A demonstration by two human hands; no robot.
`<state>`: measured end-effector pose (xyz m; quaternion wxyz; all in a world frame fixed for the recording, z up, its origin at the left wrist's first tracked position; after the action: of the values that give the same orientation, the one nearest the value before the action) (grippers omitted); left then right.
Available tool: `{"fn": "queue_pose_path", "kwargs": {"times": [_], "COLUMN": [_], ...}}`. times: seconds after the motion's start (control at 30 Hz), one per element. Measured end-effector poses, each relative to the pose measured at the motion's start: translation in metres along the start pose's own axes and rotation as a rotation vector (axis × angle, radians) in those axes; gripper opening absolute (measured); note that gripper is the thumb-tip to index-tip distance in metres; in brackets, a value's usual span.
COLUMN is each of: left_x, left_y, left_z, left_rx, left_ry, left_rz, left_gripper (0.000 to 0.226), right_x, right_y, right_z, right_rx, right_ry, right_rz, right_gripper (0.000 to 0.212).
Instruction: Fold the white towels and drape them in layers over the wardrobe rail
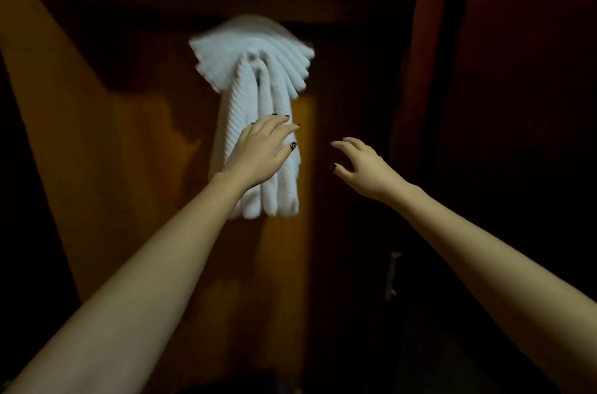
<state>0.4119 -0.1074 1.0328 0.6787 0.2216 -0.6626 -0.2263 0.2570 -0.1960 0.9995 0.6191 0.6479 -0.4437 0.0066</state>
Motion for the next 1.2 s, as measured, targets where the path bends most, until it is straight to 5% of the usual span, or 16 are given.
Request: {"fn": "queue_pose_path", "kwargs": {"times": [0.2,0.43,0.73,0.97,1.2], "left_x": [-0.055,-0.118,-0.198,-0.222,-0.242], "left_y": [-0.102,-0.221,-0.329,-0.402,-0.489], "left_z": [0.142,0.364,0.633,0.791,0.865], "left_rx": [-0.201,-0.268,-0.403,-0.508,-0.533], "left_ry": [0.014,-0.399,-0.751,-0.84,-0.85], "left_rz": [-0.275,-0.586,-0.822,-0.959,-1.079], "left_gripper": [0.052,0.066,0.064,0.063,0.063], "right_x": [-0.141,-0.339,-0.602,-0.702,-0.752], "right_y": [0.011,0.073,0.15,0.171,0.149], "right_z": [0.109,0.254,0.419,0.531,0.625], "right_rx": [-0.246,-0.472,-0.468,-0.39,-0.295], "right_ry": [-0.27,-0.665,-1.231,-1.415,-1.484], "right_rz": [-0.175,-0.32,-0.43,-0.452,-0.508], "right_gripper": [0.06,0.064,0.065,0.066,0.066]}}
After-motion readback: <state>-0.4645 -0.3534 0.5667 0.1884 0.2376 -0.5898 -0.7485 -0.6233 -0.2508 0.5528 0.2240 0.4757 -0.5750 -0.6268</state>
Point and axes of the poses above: each hand's wrist, its own x-axis towards the middle knuckle, its own y-axis out of the back of the hand, z = x × y, the point moved 9 cm from there along x, towards the middle knuckle, and after that the axes turned 7 degrees about z, right-handed, at the moved point
